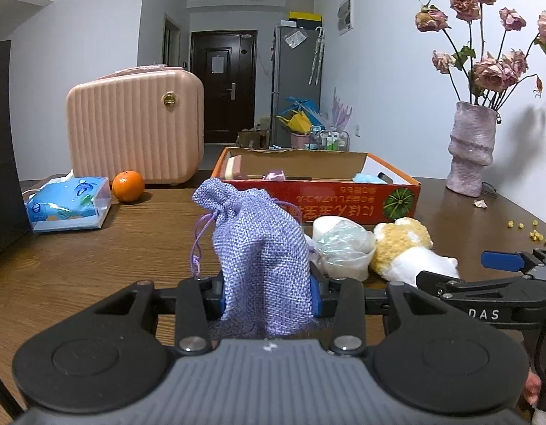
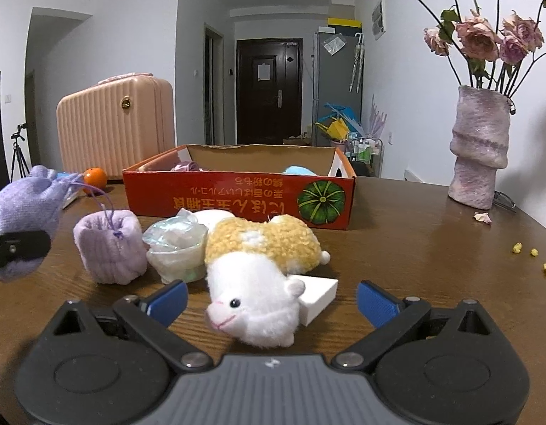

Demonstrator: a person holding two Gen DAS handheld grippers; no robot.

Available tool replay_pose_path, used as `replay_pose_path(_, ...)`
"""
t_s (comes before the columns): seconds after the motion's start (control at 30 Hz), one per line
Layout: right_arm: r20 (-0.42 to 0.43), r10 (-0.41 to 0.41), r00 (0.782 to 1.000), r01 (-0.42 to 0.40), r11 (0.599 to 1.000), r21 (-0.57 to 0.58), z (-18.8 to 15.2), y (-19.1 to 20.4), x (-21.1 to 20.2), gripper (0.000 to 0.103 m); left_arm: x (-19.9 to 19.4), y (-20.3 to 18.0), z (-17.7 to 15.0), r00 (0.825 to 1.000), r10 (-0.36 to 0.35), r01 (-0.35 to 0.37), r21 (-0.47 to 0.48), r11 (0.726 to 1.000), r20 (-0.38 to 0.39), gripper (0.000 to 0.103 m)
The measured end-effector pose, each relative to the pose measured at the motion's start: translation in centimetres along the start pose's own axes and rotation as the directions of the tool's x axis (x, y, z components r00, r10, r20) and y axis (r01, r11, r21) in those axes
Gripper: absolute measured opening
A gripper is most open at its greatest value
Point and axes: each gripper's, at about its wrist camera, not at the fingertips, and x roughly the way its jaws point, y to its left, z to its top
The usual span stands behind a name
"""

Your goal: Organize soft objects

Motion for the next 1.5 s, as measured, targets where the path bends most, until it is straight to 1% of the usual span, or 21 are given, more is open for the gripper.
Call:
replay_pose_path(0.17, -0.022, 0.012, 1.000, -0.012, 1.000, 0.000, 0.4, 0.1, 1.3, 0.093, 0.1, 0.4, 0.1, 1.000, 0.004, -0.004, -0.006, 1.000, -0.001, 0.040)
replay_pose_path(0.3, -0.043, 0.029, 0.999, -0.029, 1.000, -0.004, 0.7, 0.4, 2.3, 0.084, 0.1, 0.3, 0.0, 1.000, 0.002, -0.002, -0.002, 1.000, -0.001, 0.040)
replay_pose_path(0.47, -0.089, 0.059, 0.994, -0.060, 0.998, -0.009, 1.0, 0.7, 3.5, 0.073, 0.1, 0.3, 0.0, 1.000, 0.001, -0.001, 0.000, 1.000, -0.002, 0.040)
replay_pose_path(0.53, -0.105, 0.061, 0.993, -0.064, 0.998, -0.019, 1.0, 1.0, 3.8, 0.073, 0.1, 0.2, -0.1, 1.000, 0.001, -0.001, 0.004, 1.000, -0.003, 0.040)
replay_pose_path(0.57, -0.108, 0.059, 0.992, -0.062, 0.998, -0.024, 1.0, 1.1, 3.9, 0.071, 0.1, 0.1, -0.1, 1.000, 0.001, -0.001, 0.006, 1.000, -0.004, 0.040)
replay_pose_path(0.6, -0.108, 0.060, 0.992, -0.064, 0.998, -0.027, 1.0, 1.1, 3.8, 0.064, 0.1, 0.1, -0.1, 1.000, 0.002, -0.002, 0.007, 1.000, -0.004, 0.040)
replay_pose_path(0.63, -0.109, 0.066, 0.992, -0.070, 0.997, -0.026, 1.0, 1.1, 3.8, 0.061, 0.1, 0.1, -0.2, 1.000, 0.001, -0.001, 0.008, 1.000, -0.005, 0.040)
replay_pose_path(0.7, -0.113, 0.075, 0.991, -0.079, 0.996, -0.029, 0.9, 1.2, 3.7, 0.059, 0.1, 0.0, -0.2, 1.000, -0.001, 0.001, 0.011, 1.000, -0.008, 0.040)
replay_pose_path(0.83, -0.139, 0.105, 0.985, -0.114, 0.991, -0.064, 0.7, 2.0, 3.6, 0.057, 0.2, -0.1, -0.2, 1.000, -0.002, 0.003, 0.015, 1.000, -0.012, 0.040)
replay_pose_path(0.9, -0.155, 0.107, 0.982, -0.120, 0.990, -0.076, 0.6, 2.3, 3.6, 0.056, 0.2, -0.1, -0.3, 1.000, -0.003, 0.003, 0.017, 1.000, -0.013, 0.040)
replay_pose_path(1.0, -0.158, 0.105, 0.982, -0.119, 0.990, -0.078, 0.5, 2.3, 3.6, 0.054, 0.2, -0.2, -0.3, 1.000, -0.003, 0.003, 0.017, 1.000, -0.012, 0.040)
replay_pose_path(1.2, -0.133, 0.104, 0.986, -0.114, 0.991, -0.073, 0.3, 2.3, 2.7, 0.051, 0.1, -0.2, -0.3, 1.000, -0.006, 0.007, 0.018, 1.000, -0.008, 0.040)
replay_pose_path(1.33, -0.062, 0.087, 0.994, -0.093, 0.992, -0.087, 0.3, 2.5, 1.4, 0.051, 0.1, -0.2, -0.3, 1.000, -0.007, 0.007, 0.018, 1.000, -0.008, 0.040)
replay_pose_path(1.5, 0.009, 0.072, 0.997, -0.070, 0.993, -0.099, 0.3, 2.9, 0.0, 0.050, 0.0, -0.4, -0.2, 1.000, -0.010, 0.010, 0.018, 1.000, -0.004, 0.040)
